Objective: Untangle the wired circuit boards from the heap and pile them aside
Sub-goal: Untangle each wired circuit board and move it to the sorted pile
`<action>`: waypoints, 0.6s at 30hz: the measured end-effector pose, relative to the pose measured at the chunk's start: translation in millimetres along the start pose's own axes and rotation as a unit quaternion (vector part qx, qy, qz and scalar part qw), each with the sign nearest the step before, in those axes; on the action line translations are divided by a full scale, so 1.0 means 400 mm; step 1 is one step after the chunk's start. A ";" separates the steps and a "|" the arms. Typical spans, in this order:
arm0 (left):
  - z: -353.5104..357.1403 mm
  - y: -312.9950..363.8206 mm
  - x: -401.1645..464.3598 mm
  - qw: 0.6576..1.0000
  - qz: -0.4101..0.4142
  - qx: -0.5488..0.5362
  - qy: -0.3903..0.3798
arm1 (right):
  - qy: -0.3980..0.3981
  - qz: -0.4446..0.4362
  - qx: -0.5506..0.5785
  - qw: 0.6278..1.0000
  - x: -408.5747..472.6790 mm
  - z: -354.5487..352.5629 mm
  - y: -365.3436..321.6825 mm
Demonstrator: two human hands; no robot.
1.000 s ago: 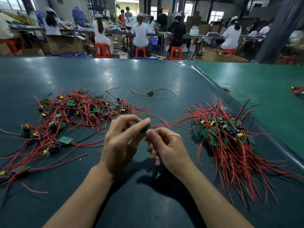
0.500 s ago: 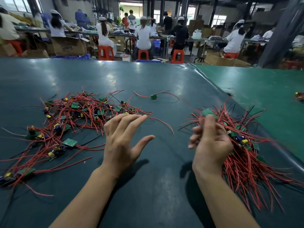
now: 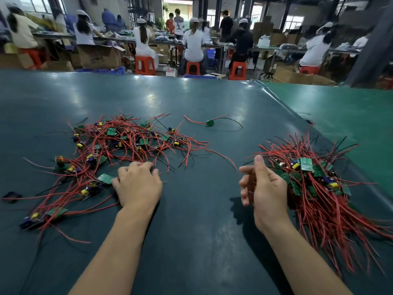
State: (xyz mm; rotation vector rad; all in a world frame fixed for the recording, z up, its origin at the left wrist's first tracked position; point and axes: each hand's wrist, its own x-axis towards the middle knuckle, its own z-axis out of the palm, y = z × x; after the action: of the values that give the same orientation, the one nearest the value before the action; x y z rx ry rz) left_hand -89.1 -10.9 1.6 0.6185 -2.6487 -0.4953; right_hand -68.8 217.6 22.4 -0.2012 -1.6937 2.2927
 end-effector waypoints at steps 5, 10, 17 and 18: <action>-0.015 0.000 0.013 0.990 0.021 -0.117 0.070 | -0.014 0.017 -0.033 0.999 -0.004 -0.001 0.004; -0.029 0.008 0.000 0.964 0.053 -0.210 0.152 | -0.033 0.008 -0.075 0.997 -0.012 -0.003 0.007; -0.035 0.086 -0.076 0.869 0.332 -0.295 0.218 | -0.106 -0.043 -0.193 0.975 -0.018 0.003 0.034; -0.032 0.097 -0.089 0.851 0.372 -0.302 0.216 | -0.124 -0.065 -0.240 0.961 -0.020 0.008 0.035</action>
State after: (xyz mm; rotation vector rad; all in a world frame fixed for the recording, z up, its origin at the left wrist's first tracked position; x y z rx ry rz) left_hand -67.5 35.7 19.2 -0.4396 -1.9120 -0.7693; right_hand -64.2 208.5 9.6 0.1054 -2.2976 1.8400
